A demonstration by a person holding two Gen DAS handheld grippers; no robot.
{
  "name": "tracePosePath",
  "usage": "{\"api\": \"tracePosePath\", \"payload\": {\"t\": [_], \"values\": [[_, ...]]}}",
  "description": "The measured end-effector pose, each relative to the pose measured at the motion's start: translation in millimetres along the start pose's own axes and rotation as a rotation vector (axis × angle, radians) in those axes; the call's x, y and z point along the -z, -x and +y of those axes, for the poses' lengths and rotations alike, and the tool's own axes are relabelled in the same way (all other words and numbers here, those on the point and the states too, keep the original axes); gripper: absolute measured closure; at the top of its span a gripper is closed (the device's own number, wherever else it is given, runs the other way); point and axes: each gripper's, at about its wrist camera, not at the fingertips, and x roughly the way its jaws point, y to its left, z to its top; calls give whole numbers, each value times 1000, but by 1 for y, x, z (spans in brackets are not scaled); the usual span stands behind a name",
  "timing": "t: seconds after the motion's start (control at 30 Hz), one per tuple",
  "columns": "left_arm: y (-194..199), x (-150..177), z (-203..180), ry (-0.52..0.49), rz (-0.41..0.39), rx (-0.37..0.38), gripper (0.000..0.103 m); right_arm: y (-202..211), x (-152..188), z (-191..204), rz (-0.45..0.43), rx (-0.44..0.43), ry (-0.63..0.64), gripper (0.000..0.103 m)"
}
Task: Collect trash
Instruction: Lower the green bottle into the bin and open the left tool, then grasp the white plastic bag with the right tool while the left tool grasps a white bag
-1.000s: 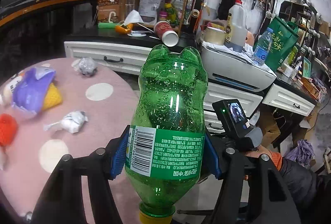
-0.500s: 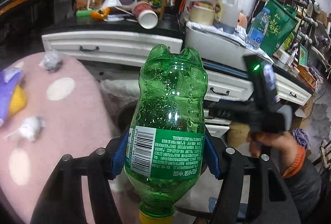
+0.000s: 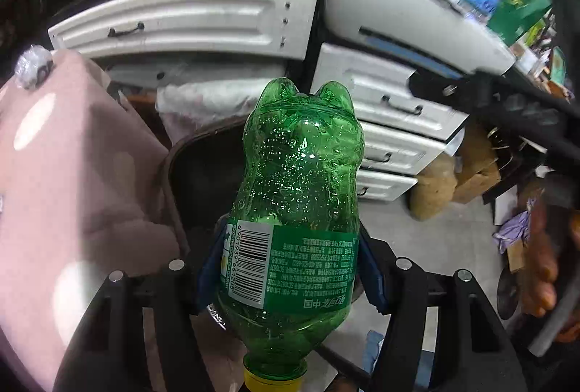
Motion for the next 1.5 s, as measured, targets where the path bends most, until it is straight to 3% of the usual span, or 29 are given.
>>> {"api": "tracePosePath", "payload": {"t": [0.3, 0.33, 0.4, 0.43, 0.53, 0.7, 0.83, 0.97, 1.27, 1.37, 1.5], "values": [[-29, -2, 1, 14, 90, -30, 38, 0, 0, 2, 3, -14, -2, 40], [-31, -2, 2, 17, 99, -35, 36, 0, 1, 3, 4, -14, -1, 40], [-32, -3, 3, 31, 103, -32, 17, 0, 1, 2, 4, -14, -3, 34], [-30, -2, 4, 41, 95, -28, 16, 1, 1, 3, 0, -15, -6, 29], [-27, -5, 2, 39, 82, -34, 13, 2, 0, 4, -6, -16, -4, 29], [-11, -4, -10, -24, 30, -54, 9, 7, -2, 3, -27, -19, -9, 28], [10, 1, -20, -89, -20, -70, 6, 11, -3, -2, -45, -16, -23, 18], [37, 11, -21, -117, -73, -87, 6, 10, -2, 1, -46, -29, -18, 18], [100, 33, 10, -92, -200, -162, 5, 13, 7, 37, -60, -121, 83, 17], [118, 41, 26, -78, -227, -183, 5, 17, 12, 55, -66, -165, 129, 11], [138, 51, 50, -38, -250, -198, 5, 21, 21, 85, -57, -208, 204, 11]]}}
